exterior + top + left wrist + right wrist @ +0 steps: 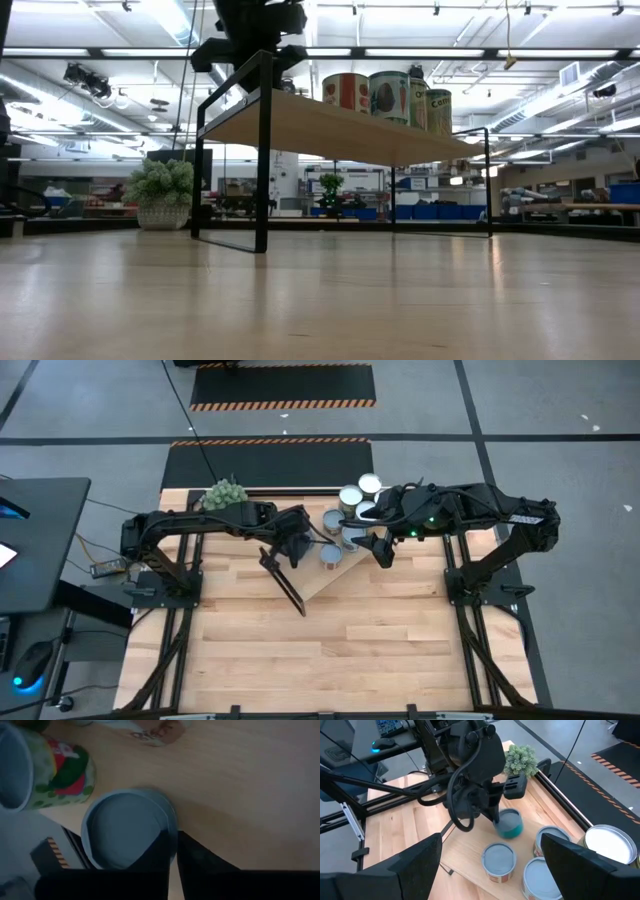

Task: Pick and place cans onto a shelf
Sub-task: Put the blue tuna can on the shelf

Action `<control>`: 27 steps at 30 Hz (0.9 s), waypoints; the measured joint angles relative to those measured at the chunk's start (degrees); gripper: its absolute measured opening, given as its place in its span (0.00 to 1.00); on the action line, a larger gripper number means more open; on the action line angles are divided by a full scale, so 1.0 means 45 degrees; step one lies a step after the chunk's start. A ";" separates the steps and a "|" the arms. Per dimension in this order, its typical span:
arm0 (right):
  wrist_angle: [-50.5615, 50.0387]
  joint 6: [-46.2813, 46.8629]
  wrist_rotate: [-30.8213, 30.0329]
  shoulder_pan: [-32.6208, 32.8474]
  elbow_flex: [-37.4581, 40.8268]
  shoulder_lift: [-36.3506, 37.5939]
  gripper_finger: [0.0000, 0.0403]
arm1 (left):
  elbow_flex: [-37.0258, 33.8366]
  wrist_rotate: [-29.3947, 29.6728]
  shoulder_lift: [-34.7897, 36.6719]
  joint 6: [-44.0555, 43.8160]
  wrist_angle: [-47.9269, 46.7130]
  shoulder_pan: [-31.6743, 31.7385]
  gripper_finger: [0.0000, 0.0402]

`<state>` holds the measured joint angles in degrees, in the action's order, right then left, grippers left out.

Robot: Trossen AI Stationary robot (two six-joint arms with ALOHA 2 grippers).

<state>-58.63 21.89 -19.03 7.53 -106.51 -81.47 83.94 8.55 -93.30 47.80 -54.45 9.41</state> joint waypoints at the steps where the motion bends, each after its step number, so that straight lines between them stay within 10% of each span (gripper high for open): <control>1: 0.0000 -0.0005 0.0000 0.0000 0.0000 0.0000 0.86 | 0.0000 0.0000 0.0000 -0.0304 0.0069 0.0000 0.06; 27: 0.0204 -0.0236 0.0065 -0.0028 0.0003 0.0000 0.86 | 0.3763 -0.2267 -0.1585 -1.1986 -0.1512 0.0336 0.06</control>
<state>-57.71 20.83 -18.73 7.40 -106.50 -81.47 100.88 -1.65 -100.43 -6.14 -61.25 10.92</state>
